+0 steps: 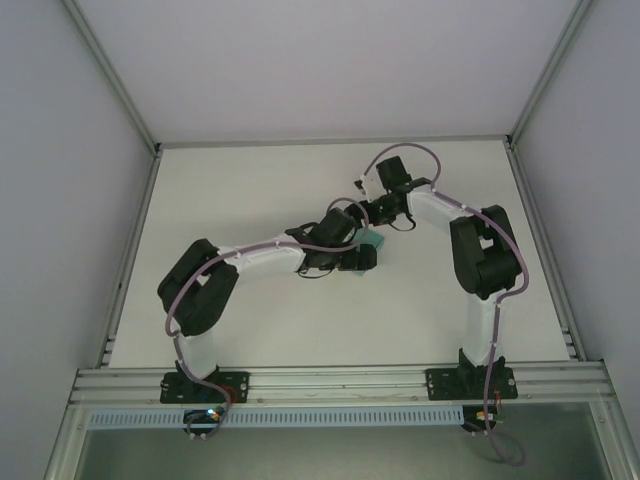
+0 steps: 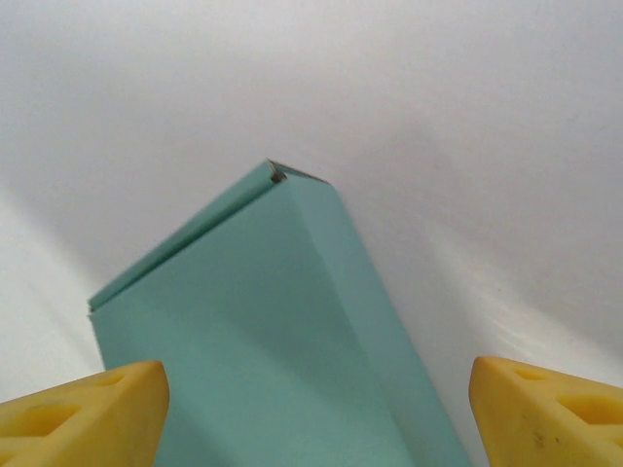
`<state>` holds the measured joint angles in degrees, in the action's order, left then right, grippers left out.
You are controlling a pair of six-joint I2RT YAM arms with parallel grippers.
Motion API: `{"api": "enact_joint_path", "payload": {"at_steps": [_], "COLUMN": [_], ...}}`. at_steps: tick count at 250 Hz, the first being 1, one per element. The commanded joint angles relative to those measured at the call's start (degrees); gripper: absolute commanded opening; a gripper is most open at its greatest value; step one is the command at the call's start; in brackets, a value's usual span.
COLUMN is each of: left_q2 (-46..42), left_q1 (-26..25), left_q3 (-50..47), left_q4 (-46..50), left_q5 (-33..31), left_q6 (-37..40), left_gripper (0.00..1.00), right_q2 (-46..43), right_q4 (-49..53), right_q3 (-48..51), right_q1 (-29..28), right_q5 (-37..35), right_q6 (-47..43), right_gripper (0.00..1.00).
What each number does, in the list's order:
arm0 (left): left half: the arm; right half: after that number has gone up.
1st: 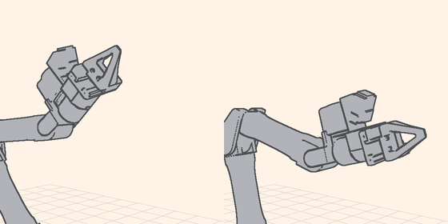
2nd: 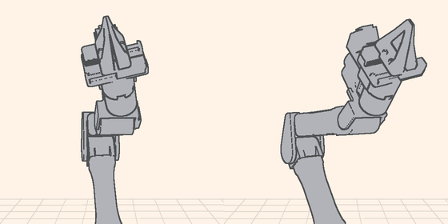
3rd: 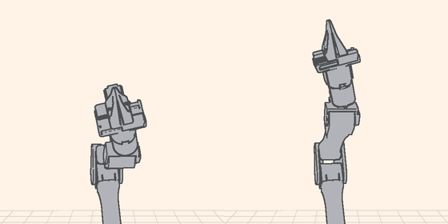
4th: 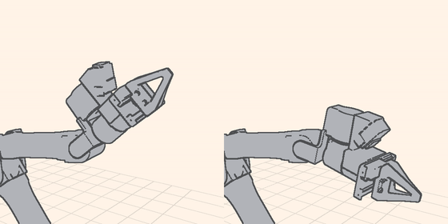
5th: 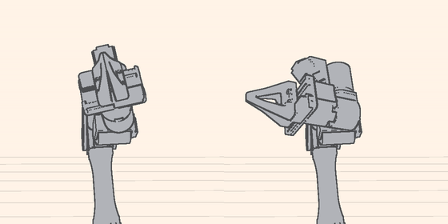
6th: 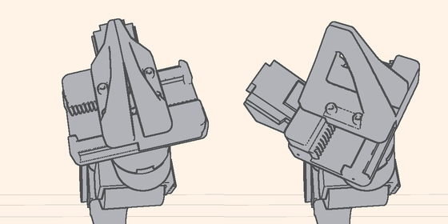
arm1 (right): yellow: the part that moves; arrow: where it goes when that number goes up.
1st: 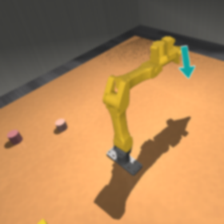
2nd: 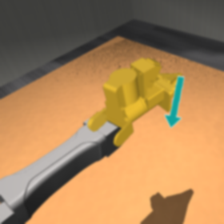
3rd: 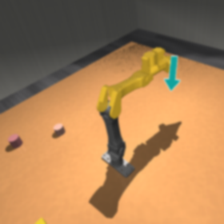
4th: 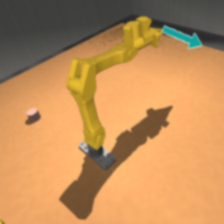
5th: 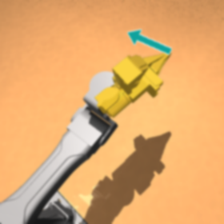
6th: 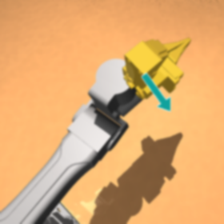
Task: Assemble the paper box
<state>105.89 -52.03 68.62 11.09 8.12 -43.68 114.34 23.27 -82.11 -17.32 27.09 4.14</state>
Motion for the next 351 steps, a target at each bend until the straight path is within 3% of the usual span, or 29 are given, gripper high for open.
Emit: {"api": "enact_joint_path", "payload": {"at_steps": [1,30,39,72,112,144,162,177,201,232,250,264,281,295,302,317,334,351], "left_q2": [-2.8,-6.3,-8.4,-19.1,-32.9,-40.2,-43.7,-45.4,-44.4,-39.6,-35.0,-29.9,-25.7,-19.2,-17.8,-13.7,-17.6,-15.2], "left_q1": [-0.7,-0.8,-0.7,4.2,23.2,39.3,47.0,51.5,57.1,58.1,57.9,58.0,56.1,56.3,55.6,53.1,52.9,53.0], "left_q3": [-1.3,-3.1,-4.1,-8.1,-16.8,-24.2,-28.9,-33.9,-40.9,-48.6,-52.9,-55.5,-55.7,-56.9,-57.2,-54.4,-52.2,-53.0], "left_q4": [0.1,1.3,2.1,8.7,9.9,5.1,-1.4,-10.1,-23.8,-42.7,-54.6,-67.2,-70.8,-81.6,-82.0,-83.6,-72.6,-78.4], "left_q5": [0.1,-2.0,-4.0,-13.7,-17.1,-22.2,-22.2,-23.4,-20.2,-19.2,-16.6,-13.8,-19.4,-16.0,-13.2,-18.0,-18.1,-17.8], "left_q6": [1.7,2.8,3.4,6.1,9.9,15.8,21.5,25.3,28.0,33.2,33.4,35.4,35.9,38.0,38.8,41.9,40.3,41.6], "left_gripper": [0.96,1.0,1.0,1.0,1.0,1.0,1.0,1.0,1.0,1.0,1.0,1.0,1.0,1.0,1.0,1.0,1.0,1.0], "right_q2": [-4.2,-7.6,-9.7,-19.2,-32.7,-41.6,-44.0,-43.9,-40.8,-31.5,-24.2,-27.4,-25.6,-26.3,-25.9,-26.3,-26.0,-25.8], "right_q4": [2.1,0.8,-1.0,-6.5,-15.9,-28.5,-39.7,-50.3,-61.1,-68.6,-80.7,-72.8,-77.1,-74.6,-75.6,-74.1,-74.6,-74.6], "right_q3": [-1.7,0.3,2.2,10.8,25.8,39.7,47.8,53.4,57.9,58.3,60.2,59.3,59.8,59.2,59.3,58.9,59.0,58.9], "right_q1": [0.8,2.0,2.6,6.2,13.1,16.5,16.8,17.0,17.6,19.7,19.5,19.5,19.2,19.1,18.8,18.6,18.4,18.5], "right_q5": [-0.9,-2.6,-3.3,-6.8,-9.3,-20.1,-24.9,-27.2,-28.5,-21.5,-21.2,-23.0,-23.4,-23.5,-23.7,-23.6,-23.7,-23.7], "right_q6": [-1.6,-0.8,-0.2,2.2,4.1,2.6,0.5,-1.0,-1.7,-1.3,-0.9,-1.0,-1.1,-1.2,-1.5,-1.9,-2.0,-2.0], "right_gripper": [0.82,0.89,1.0,1.0,1.0,1.0,1.0,1.0,1.0,1.0,1.0,1.0,1.0,1.0,1.0,1.0,1.0,1.0]}}
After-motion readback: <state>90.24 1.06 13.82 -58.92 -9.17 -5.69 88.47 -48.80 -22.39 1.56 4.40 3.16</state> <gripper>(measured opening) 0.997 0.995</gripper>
